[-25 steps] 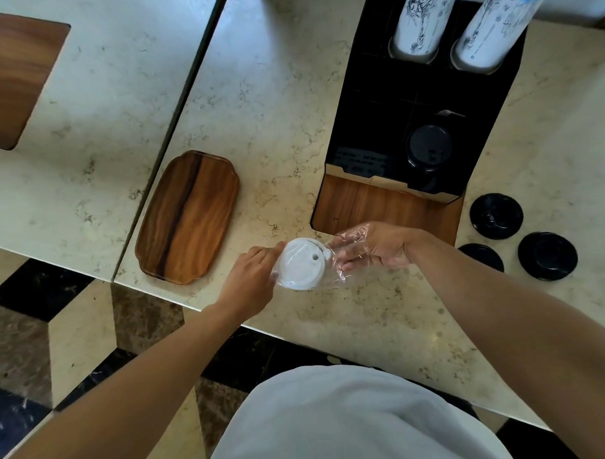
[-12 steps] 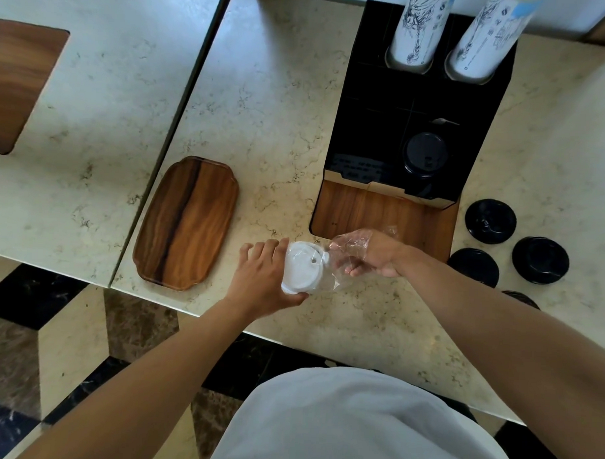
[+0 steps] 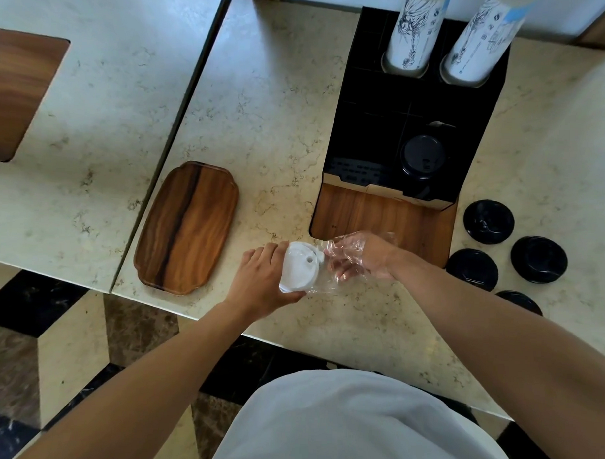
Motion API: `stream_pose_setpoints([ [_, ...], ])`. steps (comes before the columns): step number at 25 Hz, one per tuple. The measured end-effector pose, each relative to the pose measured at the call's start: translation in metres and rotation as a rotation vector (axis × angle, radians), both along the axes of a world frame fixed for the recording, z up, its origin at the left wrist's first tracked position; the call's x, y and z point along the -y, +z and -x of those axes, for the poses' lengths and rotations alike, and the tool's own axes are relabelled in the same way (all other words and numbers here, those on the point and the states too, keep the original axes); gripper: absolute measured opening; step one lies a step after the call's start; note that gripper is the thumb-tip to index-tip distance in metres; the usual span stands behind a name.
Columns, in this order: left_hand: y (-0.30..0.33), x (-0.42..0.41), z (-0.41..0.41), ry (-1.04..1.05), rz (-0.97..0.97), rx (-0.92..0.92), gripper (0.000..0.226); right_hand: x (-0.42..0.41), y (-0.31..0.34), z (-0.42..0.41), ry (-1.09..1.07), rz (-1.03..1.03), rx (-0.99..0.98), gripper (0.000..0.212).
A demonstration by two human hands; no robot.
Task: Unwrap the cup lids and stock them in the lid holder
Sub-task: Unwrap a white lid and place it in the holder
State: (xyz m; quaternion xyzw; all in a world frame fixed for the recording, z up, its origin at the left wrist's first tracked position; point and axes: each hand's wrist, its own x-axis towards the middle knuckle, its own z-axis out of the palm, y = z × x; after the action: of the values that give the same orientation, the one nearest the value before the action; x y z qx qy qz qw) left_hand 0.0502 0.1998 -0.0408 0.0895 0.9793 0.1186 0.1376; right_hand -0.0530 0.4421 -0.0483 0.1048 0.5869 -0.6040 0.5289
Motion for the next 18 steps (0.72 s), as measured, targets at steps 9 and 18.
stream_pose_setpoints([
  [9, -0.003, 0.007, -0.004, 0.049, -0.134, 0.032, 0.107, 0.019, 0.002, 0.0, 0.172, -0.14, -0.17, 0.023],
  [18, -0.009, 0.008, -0.004, 0.009, -0.071, 0.035, 0.111, 0.02, 0.018, 0.003, 0.174, -0.127, -0.143, 0.015],
])
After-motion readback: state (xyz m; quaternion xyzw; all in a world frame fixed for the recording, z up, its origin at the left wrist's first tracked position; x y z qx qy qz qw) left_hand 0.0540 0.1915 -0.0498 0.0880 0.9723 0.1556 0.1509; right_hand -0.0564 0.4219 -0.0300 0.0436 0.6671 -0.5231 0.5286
